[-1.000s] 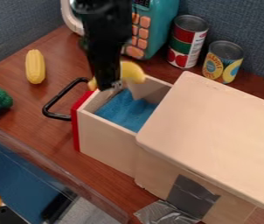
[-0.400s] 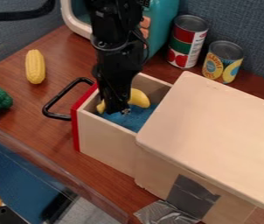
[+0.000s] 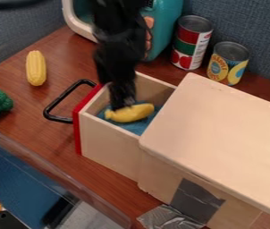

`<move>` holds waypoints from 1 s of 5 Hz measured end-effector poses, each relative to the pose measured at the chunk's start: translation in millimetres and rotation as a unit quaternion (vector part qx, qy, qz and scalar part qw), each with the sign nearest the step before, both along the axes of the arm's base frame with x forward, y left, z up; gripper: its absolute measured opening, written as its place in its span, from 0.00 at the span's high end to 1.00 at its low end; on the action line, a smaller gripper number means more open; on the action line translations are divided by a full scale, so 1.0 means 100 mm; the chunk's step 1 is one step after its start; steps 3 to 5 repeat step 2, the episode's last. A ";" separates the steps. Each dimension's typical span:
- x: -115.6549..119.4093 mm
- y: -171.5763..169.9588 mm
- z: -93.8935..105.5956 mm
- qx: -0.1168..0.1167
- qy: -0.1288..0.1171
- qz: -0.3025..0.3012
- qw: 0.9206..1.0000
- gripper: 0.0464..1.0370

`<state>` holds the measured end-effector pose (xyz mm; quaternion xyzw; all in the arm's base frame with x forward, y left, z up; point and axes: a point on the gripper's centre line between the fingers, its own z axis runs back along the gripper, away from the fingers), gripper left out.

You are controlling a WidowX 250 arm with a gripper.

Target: Put the banana in the drawer

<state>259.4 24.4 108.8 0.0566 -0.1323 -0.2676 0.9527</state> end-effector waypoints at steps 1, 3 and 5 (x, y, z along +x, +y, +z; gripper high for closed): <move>-0.07 0.30 0.21 -0.017 -0.005 0.053 0.998 0.03; -0.12 0.60 0.39 -0.033 -0.011 0.113 0.993 0.04; -0.12 0.60 0.39 -0.033 -0.011 0.113 0.993 0.04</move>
